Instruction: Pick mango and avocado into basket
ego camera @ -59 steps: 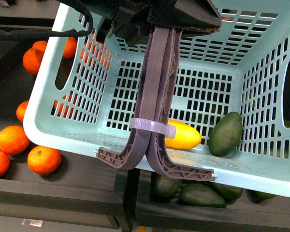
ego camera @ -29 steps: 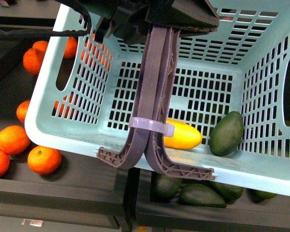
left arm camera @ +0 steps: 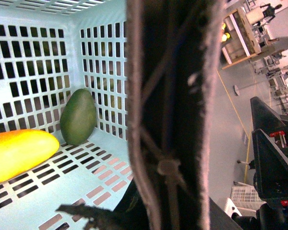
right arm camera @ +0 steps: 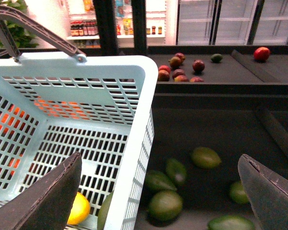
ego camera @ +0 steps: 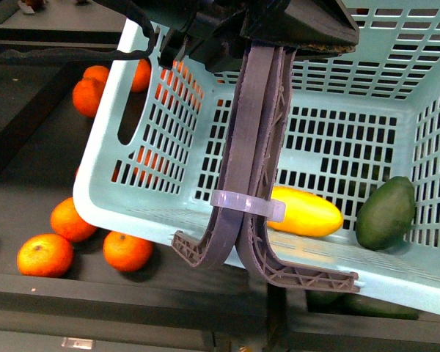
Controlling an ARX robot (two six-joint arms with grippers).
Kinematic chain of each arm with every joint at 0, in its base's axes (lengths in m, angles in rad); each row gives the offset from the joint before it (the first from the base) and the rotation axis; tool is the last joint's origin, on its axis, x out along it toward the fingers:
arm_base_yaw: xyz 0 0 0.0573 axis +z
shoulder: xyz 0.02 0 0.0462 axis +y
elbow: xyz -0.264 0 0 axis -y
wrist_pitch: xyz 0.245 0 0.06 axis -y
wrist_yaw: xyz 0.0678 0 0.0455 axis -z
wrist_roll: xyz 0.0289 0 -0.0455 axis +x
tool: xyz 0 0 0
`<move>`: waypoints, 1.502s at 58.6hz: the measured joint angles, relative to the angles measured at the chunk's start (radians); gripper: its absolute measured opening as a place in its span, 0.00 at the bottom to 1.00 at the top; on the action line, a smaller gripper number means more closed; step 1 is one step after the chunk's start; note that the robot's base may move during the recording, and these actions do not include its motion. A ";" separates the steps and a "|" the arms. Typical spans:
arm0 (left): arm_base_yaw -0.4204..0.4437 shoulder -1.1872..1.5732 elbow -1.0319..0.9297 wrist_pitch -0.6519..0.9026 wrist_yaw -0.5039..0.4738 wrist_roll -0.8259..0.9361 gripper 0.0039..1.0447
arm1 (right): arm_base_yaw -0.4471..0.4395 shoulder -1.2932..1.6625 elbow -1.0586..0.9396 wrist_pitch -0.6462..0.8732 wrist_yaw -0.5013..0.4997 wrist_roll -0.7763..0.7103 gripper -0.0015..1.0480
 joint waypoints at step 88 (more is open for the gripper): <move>-0.062 0.075 -0.063 0.454 -0.855 -0.413 0.05 | -0.002 -0.002 -0.002 0.000 -0.006 0.000 0.92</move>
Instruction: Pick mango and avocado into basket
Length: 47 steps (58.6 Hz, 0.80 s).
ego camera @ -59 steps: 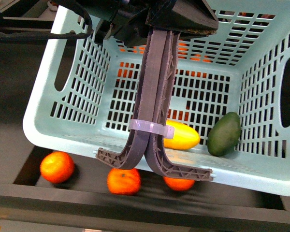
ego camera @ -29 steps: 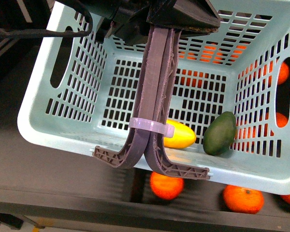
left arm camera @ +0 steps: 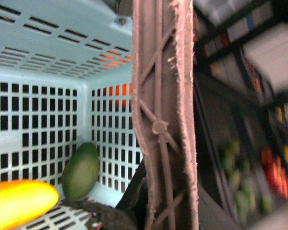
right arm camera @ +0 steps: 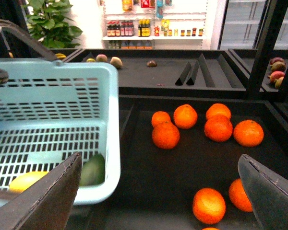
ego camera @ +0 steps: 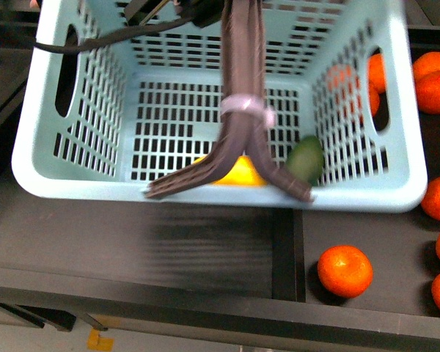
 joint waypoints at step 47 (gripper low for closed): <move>0.213 0.424 0.439 -0.235 -0.342 -0.766 0.04 | 0.000 0.000 0.000 0.000 0.006 0.000 0.92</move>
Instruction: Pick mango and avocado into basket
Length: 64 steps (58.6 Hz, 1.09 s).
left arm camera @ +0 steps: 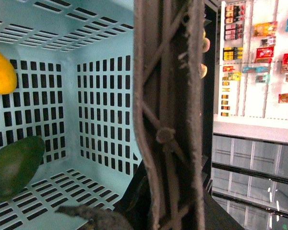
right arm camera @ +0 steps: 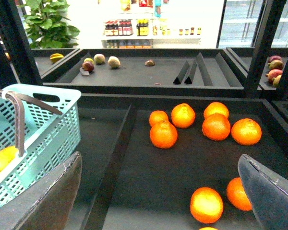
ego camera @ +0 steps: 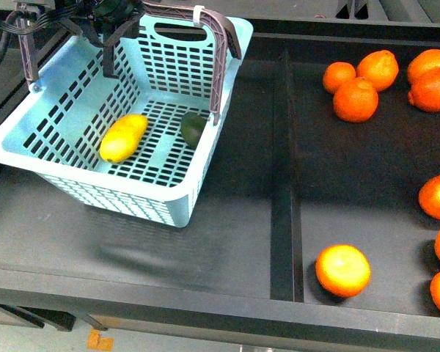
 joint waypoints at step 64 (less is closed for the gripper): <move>0.050 -0.788 -0.928 0.613 0.079 1.333 0.38 | 0.000 0.000 0.000 0.000 0.000 0.000 0.92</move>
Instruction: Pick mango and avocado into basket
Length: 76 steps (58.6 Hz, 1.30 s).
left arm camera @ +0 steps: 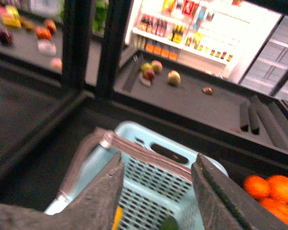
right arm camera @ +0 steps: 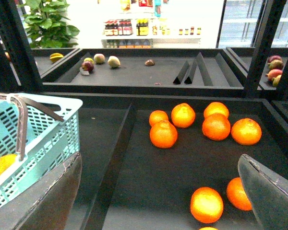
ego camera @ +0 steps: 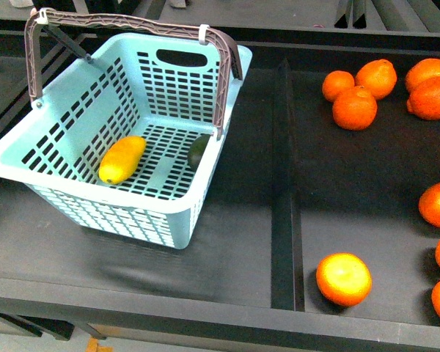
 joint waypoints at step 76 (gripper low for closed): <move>0.259 -1.054 -0.533 -0.523 0.262 0.192 0.02 | 0.000 0.000 0.000 0.000 0.000 0.000 0.92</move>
